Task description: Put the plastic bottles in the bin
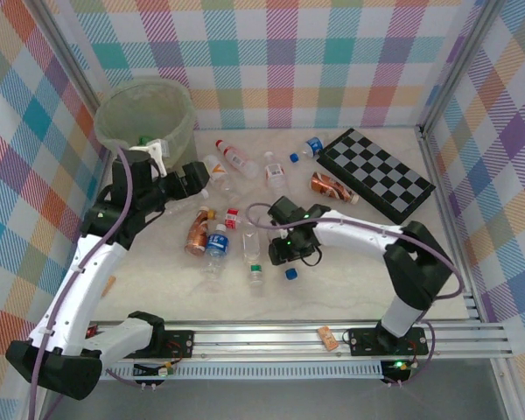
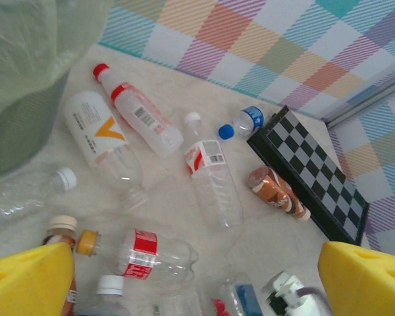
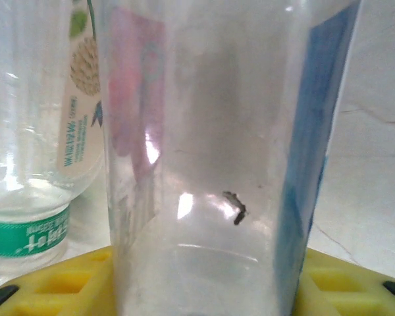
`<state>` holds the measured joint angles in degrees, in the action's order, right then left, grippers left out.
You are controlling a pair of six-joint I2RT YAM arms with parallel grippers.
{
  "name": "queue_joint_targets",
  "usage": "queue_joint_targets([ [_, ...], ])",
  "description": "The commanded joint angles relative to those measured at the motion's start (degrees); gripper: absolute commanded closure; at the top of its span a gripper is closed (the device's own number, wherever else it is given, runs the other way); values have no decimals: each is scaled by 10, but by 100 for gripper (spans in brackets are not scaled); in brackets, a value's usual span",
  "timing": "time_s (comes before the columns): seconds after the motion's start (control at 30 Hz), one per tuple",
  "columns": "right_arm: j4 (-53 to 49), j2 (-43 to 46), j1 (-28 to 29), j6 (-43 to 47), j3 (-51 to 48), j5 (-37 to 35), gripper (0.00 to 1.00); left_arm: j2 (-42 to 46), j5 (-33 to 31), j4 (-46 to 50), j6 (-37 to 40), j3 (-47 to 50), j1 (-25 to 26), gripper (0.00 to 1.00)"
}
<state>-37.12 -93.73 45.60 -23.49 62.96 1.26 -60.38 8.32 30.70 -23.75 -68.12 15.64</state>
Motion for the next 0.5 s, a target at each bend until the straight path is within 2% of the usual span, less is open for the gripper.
queue_joint_targets([
  [0.0,-7,82,-50,27,-19,77,49,-17,60,-75,-58,27,6,5],
  [0.13,10,153,-128,67,-47,181,50,-60,108,-169,-98,45,44,1],
  [0.27,8,189,-207,90,-55,307,51,-127,145,-202,-109,34,77,0],
  [0.47,65,237,-233,106,-78,386,53,-183,169,-280,-158,44,135,0],
])
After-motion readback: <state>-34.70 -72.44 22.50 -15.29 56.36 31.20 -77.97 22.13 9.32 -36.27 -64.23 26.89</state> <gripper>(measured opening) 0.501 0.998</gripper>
